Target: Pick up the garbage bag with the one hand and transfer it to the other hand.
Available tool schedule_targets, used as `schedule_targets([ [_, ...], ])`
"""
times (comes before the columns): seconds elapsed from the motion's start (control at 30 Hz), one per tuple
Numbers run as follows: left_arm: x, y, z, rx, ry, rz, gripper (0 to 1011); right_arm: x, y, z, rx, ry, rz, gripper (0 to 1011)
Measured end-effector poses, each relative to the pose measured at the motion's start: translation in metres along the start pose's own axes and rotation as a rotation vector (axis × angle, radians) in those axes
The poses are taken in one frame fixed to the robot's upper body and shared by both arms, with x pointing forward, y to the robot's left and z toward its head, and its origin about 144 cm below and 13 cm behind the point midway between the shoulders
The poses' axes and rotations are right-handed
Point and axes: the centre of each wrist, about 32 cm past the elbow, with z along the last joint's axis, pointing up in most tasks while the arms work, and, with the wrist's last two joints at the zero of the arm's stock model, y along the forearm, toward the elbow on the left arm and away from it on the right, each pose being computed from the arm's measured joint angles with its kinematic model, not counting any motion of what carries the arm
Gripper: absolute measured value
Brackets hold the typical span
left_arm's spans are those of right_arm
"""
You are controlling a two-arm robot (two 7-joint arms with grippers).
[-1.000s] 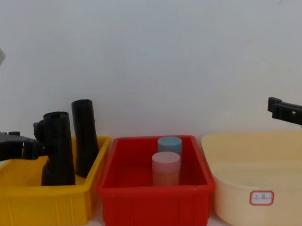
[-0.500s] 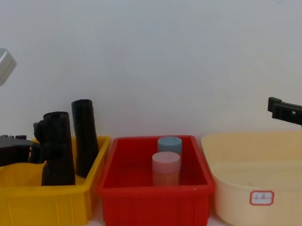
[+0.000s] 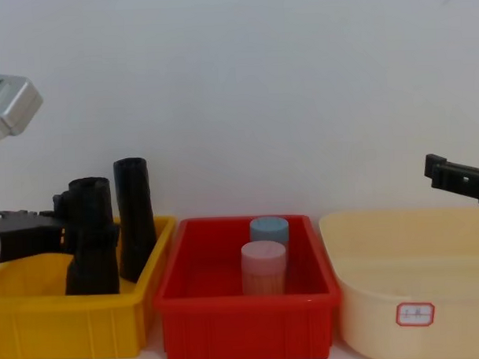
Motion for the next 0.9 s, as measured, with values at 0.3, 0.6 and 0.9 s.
schedule_targets([
  [0.3, 0.001, -0.013, 0.003, -0.002, -0.004, 0.002, 1001, 0.0, 0.0, 0.0, 0.0, 0.0, 0.0, 1000],
  [0.6, 0.0, -0.023, 0.006, -0.001, -0.01, -0.001, 992, 0.0, 0.0, 0.0, 0.0, 0.0, 0.0, 1000],
  [0.9, 0.0, -0.028, 0.008, -0.001, -0.013, -0.002, 775, 0.0, 0.0, 0.0, 0.0, 0.0, 0.0, 1000],
])
